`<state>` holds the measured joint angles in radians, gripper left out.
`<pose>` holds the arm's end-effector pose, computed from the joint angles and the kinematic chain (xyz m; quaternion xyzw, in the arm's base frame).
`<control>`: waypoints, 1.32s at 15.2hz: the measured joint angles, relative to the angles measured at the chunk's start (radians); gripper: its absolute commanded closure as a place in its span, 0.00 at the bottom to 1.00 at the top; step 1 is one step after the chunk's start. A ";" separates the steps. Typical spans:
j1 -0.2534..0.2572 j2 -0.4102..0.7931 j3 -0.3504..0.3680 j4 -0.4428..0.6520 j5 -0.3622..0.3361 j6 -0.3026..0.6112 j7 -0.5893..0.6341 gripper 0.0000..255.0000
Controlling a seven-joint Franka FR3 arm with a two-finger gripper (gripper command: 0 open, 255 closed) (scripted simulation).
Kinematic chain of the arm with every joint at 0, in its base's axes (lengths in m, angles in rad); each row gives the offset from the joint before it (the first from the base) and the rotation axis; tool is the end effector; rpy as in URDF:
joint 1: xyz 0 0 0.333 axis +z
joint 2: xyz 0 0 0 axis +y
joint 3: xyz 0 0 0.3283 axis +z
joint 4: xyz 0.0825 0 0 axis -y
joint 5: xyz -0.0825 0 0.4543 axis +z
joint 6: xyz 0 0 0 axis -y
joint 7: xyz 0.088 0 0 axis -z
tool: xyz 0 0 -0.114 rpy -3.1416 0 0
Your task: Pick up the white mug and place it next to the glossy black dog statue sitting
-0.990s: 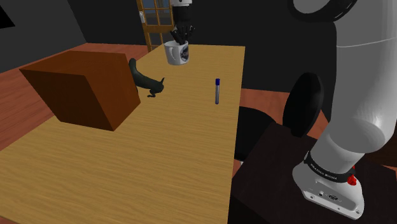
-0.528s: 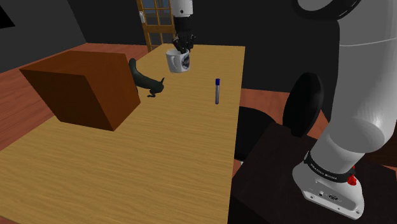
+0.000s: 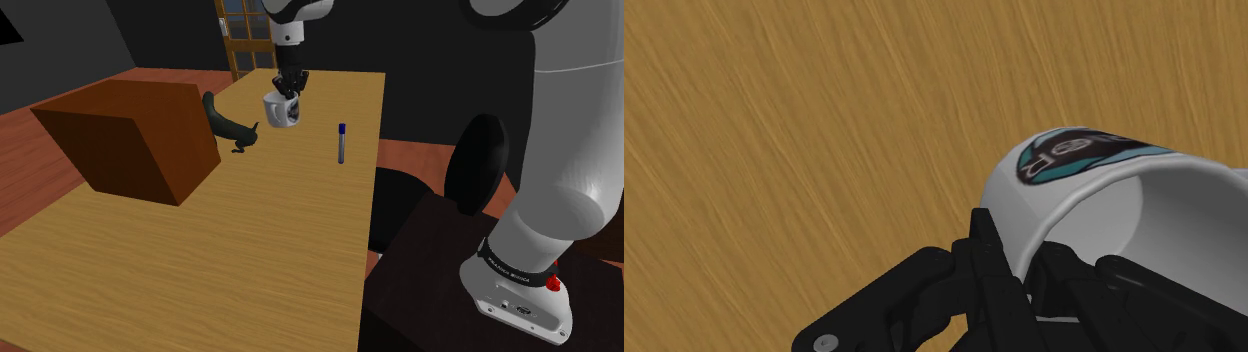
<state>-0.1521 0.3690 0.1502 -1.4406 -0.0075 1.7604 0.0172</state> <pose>0.7379 -0.0167 0.4665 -0.9994 0.0131 0.0227 0.0233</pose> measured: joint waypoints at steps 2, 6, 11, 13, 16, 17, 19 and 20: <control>0.000 0.001 0.000 -0.024 0.000 0.025 0.000 1.00; -0.002 0.007 -0.001 -0.069 -0.001 0.076 -0.002 1.00; -0.001 0.023 -0.002 -0.114 -0.003 0.136 -0.002 1.00; 0.000 0.030 -0.002 -0.130 -0.004 0.160 -0.002 1.00; -0.001 0.043 -0.004 -0.148 -0.006 0.190 -0.003 1.00; 0.000 0.047 -0.004 -0.156 -0.006 0.203 -0.002 1.00; -0.001 0.050 -0.004 -0.178 -0.007 0.228 -0.003 1.00; 0.000 0.056 -0.004 -0.187 -0.008 0.242 -0.002 1.00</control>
<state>-0.1520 0.4249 0.1458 -1.6272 -0.0151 2.0025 0.0151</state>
